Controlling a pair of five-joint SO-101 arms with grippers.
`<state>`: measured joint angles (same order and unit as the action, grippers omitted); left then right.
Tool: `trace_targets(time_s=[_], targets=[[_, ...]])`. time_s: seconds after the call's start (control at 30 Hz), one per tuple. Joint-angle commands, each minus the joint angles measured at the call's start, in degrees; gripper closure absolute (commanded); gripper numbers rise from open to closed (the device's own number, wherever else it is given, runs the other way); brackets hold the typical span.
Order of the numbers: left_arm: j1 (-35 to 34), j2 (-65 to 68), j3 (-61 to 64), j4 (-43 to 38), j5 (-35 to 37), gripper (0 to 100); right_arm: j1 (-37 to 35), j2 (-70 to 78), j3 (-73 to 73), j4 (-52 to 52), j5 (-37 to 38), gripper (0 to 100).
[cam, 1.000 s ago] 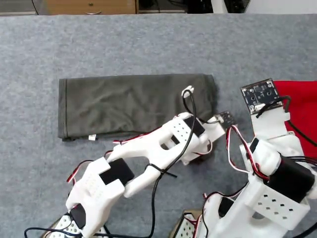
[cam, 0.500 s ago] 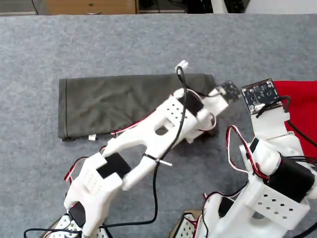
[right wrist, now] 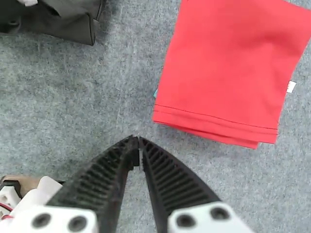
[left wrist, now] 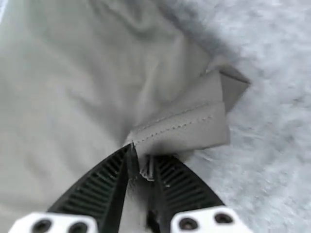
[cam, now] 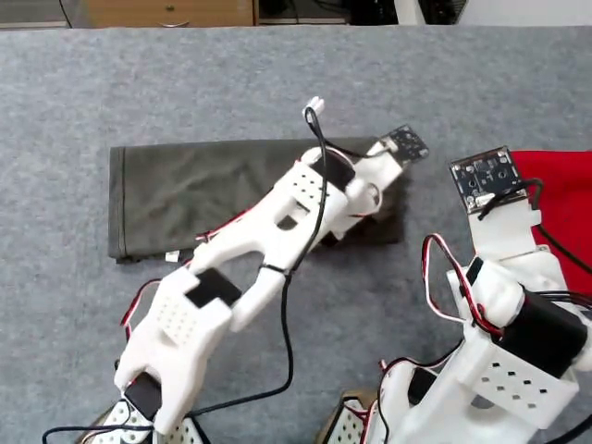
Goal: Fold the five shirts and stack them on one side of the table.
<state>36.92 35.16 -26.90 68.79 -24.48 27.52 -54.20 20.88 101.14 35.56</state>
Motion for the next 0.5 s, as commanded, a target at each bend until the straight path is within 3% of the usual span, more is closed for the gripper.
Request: trace_targets(time_s=[0.0,0.13,0.47], targets=[[-2.5,1.8,-6.0,0.7,-0.5,93,0.9,-0.2,0.1,0.7,0.4,99.5],[-4.2,4.0,-12.2,4.3,0.0,83,0.9,-0.2,0.1,0.7,0.4,99.5],[-6.9,4.8,-17.5,6.8,-2.5,82,0.9,-0.2,0.2,0.8,0.4,99.5]])
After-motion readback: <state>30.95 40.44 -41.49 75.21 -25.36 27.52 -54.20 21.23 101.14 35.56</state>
